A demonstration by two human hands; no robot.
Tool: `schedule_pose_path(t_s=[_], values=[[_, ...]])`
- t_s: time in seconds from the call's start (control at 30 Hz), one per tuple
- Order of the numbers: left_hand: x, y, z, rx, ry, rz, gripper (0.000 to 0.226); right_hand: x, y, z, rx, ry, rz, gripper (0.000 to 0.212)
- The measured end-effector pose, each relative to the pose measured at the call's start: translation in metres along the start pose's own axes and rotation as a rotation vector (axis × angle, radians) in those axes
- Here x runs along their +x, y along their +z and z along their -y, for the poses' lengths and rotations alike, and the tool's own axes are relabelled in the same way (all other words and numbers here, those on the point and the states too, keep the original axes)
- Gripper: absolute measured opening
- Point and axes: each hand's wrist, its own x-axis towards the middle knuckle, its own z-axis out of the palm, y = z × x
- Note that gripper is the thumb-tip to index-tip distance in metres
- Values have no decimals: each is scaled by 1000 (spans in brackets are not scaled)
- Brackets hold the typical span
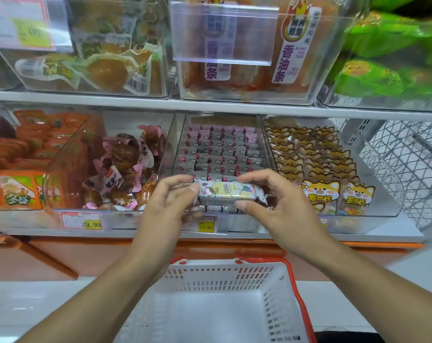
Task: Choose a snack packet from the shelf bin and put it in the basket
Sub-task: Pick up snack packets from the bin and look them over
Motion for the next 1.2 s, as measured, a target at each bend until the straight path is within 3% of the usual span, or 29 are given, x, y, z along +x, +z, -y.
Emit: schedule_pose_path(t_s=[0.13, 0.3, 0.43, 0.57, 0.77, 0.9, 1.03, 1.2], values=[[-5, -5, -6, 334, 290, 173, 45, 2, 0, 2, 266, 150, 44, 26], [-4, -8, -8, 469, 348, 163, 54, 6, -1, 3, 488, 310, 64, 9], [-3, -8, -6, 492, 365, 173, 43, 6, -1, 0, 511, 442, 144, 31], [-3, -5, -1, 323, 192, 140, 34, 7, -4, 1, 491, 456, 160, 53], [2, 0, 0, -30, -318, 40, 71, 7, -6, 2, 497, 300, 243, 60], [2, -1, 5, -31, -431, 91, 61, 6, -3, 0, 419, 297, 113, 36], [0, 1, 6, 62, -288, 96, 61, 8, -1, -3, 505, 335, 48, 23], [3, -2, 8, 102, -1, 79, 29, 11, -2, -1, 577, 427, -30, 30]])
